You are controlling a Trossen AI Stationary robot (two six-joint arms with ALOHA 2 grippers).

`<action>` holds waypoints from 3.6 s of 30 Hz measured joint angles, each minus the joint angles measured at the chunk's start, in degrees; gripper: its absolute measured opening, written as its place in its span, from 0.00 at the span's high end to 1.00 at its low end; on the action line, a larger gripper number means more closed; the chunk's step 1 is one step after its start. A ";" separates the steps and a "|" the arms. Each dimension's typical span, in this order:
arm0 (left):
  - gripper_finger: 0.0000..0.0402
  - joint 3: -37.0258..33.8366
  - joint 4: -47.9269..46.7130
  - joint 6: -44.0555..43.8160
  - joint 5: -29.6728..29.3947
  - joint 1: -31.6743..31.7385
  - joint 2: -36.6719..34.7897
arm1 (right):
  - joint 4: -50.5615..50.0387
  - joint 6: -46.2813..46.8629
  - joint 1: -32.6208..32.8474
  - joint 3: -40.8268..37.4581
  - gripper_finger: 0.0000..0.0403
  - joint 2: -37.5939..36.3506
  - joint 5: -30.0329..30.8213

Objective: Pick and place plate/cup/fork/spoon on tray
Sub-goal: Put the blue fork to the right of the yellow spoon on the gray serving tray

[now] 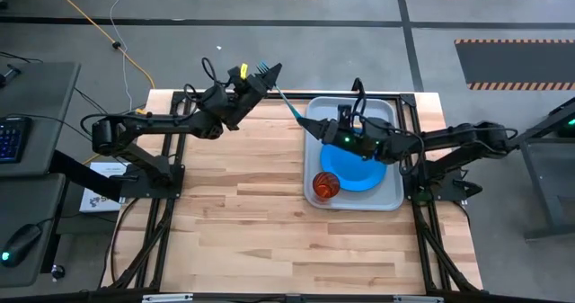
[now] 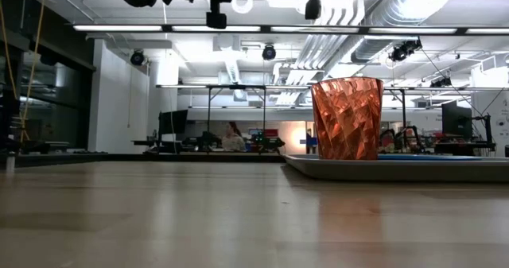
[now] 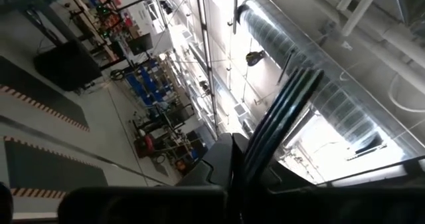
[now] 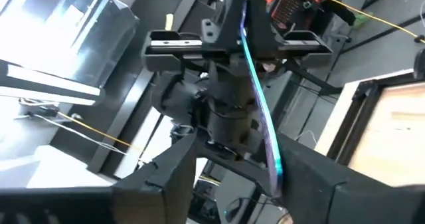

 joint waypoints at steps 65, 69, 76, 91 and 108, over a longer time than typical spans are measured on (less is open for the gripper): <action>0.43 0.04 -0.47 4.71 52.33 3.78 -12.94 | -92.88 -41.50 -61.12 0.36 1.00 -12.60 -50.75; 0.43 0.04 -0.47 4.98 52.39 3.69 -12.94 | -89.72 -44.39 -64.93 0.36 1.00 -6.91 -56.68; 0.43 0.04 -0.47 6.44 52.52 5.01 -12.94 | -89.39 -45.63 -68.55 0.36 1.00 -0.18 -57.28; 0.43 0.04 -1.60 6.46 52.50 5.42 -12.93 | -85.64 -46.08 -71.63 0.39 1.00 9.98 -60.46; 0.43 0.04 -1.73 7.59 49.40 5.40 -12.91 | -79.70 -41.01 -71.61 0.39 0.95 10.49 -55.92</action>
